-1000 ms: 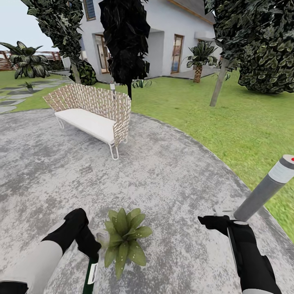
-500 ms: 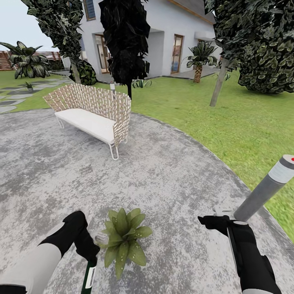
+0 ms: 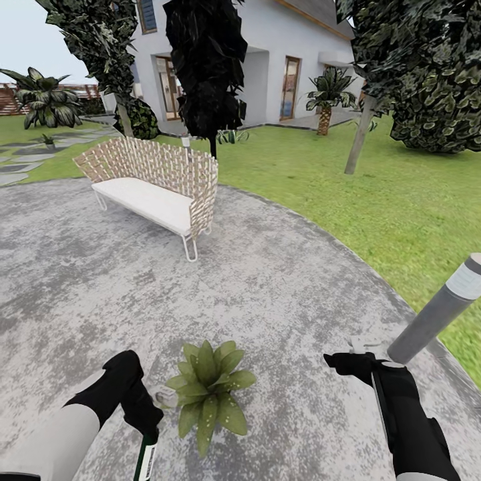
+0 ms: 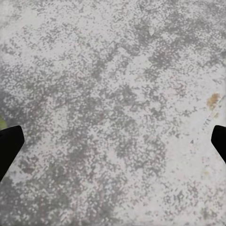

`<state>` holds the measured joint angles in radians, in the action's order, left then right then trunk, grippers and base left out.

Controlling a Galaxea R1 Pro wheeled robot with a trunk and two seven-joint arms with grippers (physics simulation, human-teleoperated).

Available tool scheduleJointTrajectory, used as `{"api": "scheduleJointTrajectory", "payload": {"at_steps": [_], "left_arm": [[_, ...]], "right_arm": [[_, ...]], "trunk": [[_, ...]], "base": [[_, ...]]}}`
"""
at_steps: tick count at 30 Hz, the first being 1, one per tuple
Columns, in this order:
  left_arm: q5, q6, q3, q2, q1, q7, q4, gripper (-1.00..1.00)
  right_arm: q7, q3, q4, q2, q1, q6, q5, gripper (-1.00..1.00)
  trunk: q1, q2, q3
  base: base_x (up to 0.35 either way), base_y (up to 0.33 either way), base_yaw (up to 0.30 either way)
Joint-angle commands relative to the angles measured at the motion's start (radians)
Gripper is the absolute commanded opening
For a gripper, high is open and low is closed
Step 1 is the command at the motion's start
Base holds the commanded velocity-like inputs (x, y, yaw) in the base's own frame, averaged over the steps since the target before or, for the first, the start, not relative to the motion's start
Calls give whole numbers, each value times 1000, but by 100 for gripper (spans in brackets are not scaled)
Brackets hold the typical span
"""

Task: Pick up the pesticide atomizer in the garden and spray insectifuge to fully cover both potted plants in the garden.

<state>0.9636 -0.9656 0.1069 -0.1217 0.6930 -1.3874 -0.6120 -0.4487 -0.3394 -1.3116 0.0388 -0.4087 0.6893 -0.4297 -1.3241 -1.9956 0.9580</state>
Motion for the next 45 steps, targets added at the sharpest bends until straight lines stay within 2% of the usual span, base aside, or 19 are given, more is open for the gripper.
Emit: {"api": "scheduleJointTrajectory", "payload": {"at_steps": [1, 13, 14, 15, 16, 20, 24, 29, 39, 45], "left_arm": [[7, -11, 4, 0, 0, -10, -2, -100], [7, -11, 22, 2, 2, 2, -2, -100], [7, -11, 27, 2, 2, 19, -2, -100], [7, -11, 33, 2, 3, 73, -2, -100], [7, -12, 36, 2, 3, 101, -2, -100], [7, -12, 37, 2, 8, 128, -3, -100], [7, -12, 37, 3, 35, 132, -3, -100], [7, -12, 36, 16, 65, 129, -3, -100], [7, -12, 37, 15, 64, 129, -3, -100], [7, -12, 38, 14, 62, 130, -2, -100]], "right_arm": [[-10, -3, -1, 1, -1, 2, -11, 100], [-9, -6, -1, -2, -1, 2, -11, 100], [-9, -6, 0, -2, -1, 2, -11, 100], [-8, -5, 0, -2, -1, 1, -11, 100], [-8, -5, 0, -1, -1, 1, -11, 100], [-8, -4, 0, 0, -1, 1, -11, 100], [-9, -4, 1, 0, -1, 1, -11, 100], [-9, -4, 1, 0, -1, 1, -11, 100], [-10, -6, 0, -2, -1, 1, -10, 100], [-10, -6, -1, -2, -1, 1, -10, 100]], "trunk": [[0, 0, 1], [0, 0, 1], [0, 0, 1], [0, 0, 1], [0, 0, 1], [0, 0, 1], [0, 0, 1], [0, 0, 1], [0, 0, 1], [0, 0, 1]], "base": [[0, 4, 0], [0, 0, 0], [0, 0, 0], [0, 0, 0], [0, 0, 0], [0, 0, 0], [0, 0, 0], [0, 0, 0], [0, 0, -2], [0, 0, -211]]}}
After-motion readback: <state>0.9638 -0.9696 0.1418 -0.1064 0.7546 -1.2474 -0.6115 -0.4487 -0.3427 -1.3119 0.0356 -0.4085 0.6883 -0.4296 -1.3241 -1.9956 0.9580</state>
